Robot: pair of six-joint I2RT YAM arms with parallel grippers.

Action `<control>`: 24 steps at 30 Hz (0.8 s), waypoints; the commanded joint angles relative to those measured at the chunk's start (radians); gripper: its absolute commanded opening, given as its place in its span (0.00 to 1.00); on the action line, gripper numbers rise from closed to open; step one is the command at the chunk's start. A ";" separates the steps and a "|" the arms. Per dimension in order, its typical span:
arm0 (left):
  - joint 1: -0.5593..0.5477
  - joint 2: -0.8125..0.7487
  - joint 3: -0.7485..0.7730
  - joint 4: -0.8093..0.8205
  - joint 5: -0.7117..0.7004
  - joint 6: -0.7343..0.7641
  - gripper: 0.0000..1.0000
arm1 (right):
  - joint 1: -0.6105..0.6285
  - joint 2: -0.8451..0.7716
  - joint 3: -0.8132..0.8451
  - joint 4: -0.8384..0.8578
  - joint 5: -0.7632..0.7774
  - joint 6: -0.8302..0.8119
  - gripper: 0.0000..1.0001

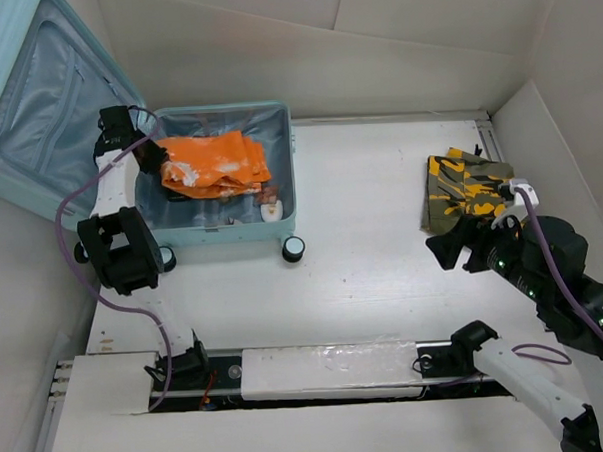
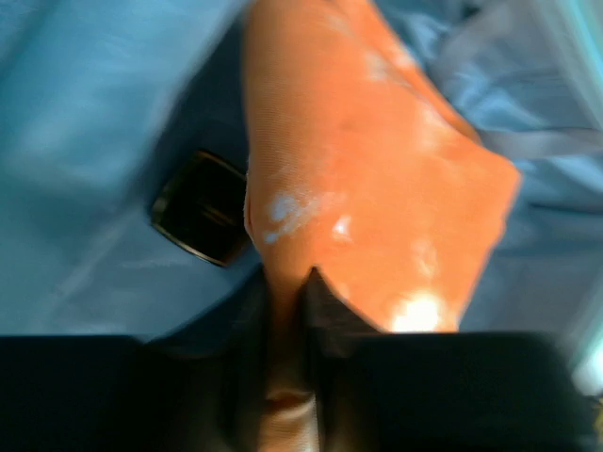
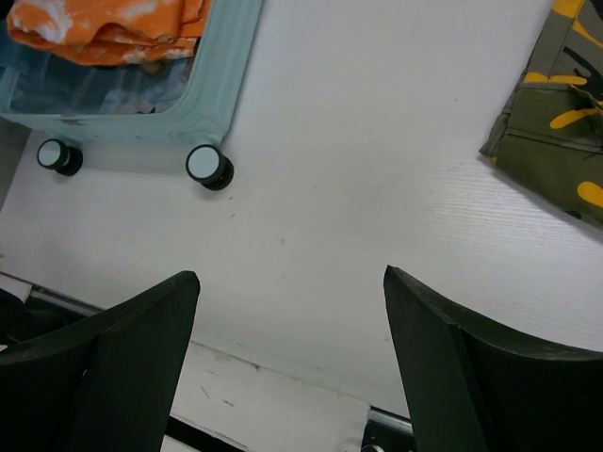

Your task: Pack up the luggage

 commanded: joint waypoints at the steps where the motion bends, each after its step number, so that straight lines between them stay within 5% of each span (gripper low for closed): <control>1: 0.019 0.003 -0.003 0.039 -0.015 0.059 0.20 | 0.009 0.026 0.025 0.031 0.057 0.006 0.86; 3: 0.019 -0.054 -0.028 0.070 -0.026 0.069 0.40 | 0.009 0.035 0.025 0.031 0.099 0.006 0.90; 4: 0.019 -0.083 -0.049 0.088 -0.026 0.050 0.58 | 0.009 0.047 0.025 0.031 0.116 0.018 0.94; 7: 0.019 -0.201 -0.129 0.137 -0.015 -0.025 0.74 | 0.009 0.090 -0.012 0.040 0.201 0.058 0.98; 13: -0.029 -0.433 -0.288 0.251 -0.081 -0.076 0.77 | -0.001 0.222 -0.049 0.052 0.469 0.201 0.96; 16: -0.202 -0.499 -0.302 0.269 -0.090 -0.001 0.77 | -0.084 0.311 -0.062 0.098 0.508 0.238 0.93; 18: -0.410 -0.490 -0.290 0.237 -0.090 0.024 0.75 | -0.160 0.374 -0.088 0.173 0.454 0.238 0.92; 24: -0.896 -0.363 -0.304 0.245 -0.115 -0.038 0.74 | -0.530 0.535 -0.150 0.328 0.250 0.218 0.92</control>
